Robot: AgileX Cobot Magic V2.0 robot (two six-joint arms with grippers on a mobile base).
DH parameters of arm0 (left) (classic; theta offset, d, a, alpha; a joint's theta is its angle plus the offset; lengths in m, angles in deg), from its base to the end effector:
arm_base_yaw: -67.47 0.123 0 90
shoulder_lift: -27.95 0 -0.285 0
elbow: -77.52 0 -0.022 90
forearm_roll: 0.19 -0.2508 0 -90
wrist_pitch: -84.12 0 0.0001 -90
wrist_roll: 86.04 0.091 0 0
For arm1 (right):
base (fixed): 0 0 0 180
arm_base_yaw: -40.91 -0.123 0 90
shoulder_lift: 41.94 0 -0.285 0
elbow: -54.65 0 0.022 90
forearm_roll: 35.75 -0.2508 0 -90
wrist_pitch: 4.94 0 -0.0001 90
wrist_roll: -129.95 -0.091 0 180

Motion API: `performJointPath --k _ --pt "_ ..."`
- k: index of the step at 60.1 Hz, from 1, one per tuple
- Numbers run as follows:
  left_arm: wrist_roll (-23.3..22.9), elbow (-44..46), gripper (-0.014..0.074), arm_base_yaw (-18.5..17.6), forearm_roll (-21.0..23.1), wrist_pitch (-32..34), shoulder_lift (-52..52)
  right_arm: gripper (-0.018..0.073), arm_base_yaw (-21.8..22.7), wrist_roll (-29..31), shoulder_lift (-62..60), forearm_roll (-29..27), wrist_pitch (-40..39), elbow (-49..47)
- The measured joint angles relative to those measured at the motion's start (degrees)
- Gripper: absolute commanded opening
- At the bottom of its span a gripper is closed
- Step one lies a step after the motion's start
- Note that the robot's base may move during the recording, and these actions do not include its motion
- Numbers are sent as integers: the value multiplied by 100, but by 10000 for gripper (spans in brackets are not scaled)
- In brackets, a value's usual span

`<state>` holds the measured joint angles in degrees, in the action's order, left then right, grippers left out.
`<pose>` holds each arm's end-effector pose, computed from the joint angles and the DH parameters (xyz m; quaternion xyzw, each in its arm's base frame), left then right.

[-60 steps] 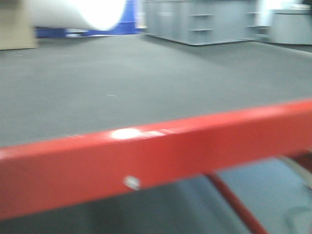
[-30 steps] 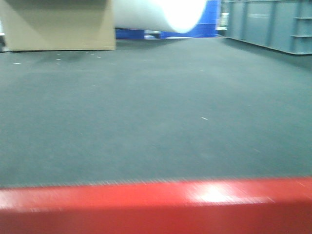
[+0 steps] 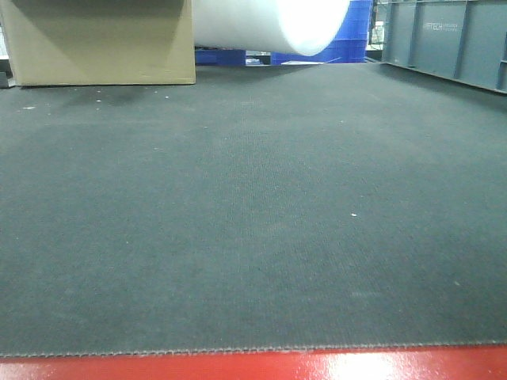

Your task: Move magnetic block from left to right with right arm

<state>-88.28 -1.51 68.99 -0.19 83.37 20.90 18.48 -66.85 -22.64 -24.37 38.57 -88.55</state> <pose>0.0567 0.0015 0.2020 -0.0225 0.6869 -0.0046 0.7264 0.0194 -0.0054 0.3611 -0.0482 0.7586 0.1228 0.6380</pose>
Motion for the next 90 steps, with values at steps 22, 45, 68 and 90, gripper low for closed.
performJointPath --k 22,45,68,90 --pt "0 0 -116 0 0 0 0 98 0 0 0 0 0 0" --pt "0 0 -116 0 0 0 0 98 0 0 0 -76 -119 0" --pt "0 0 -116 0 0 0 0 98 -256 60 2790 -258 -2083 -404" --pt "0 0 -116 0 0 0 0 98 -754 207 6044 -305 -1700 -2231"
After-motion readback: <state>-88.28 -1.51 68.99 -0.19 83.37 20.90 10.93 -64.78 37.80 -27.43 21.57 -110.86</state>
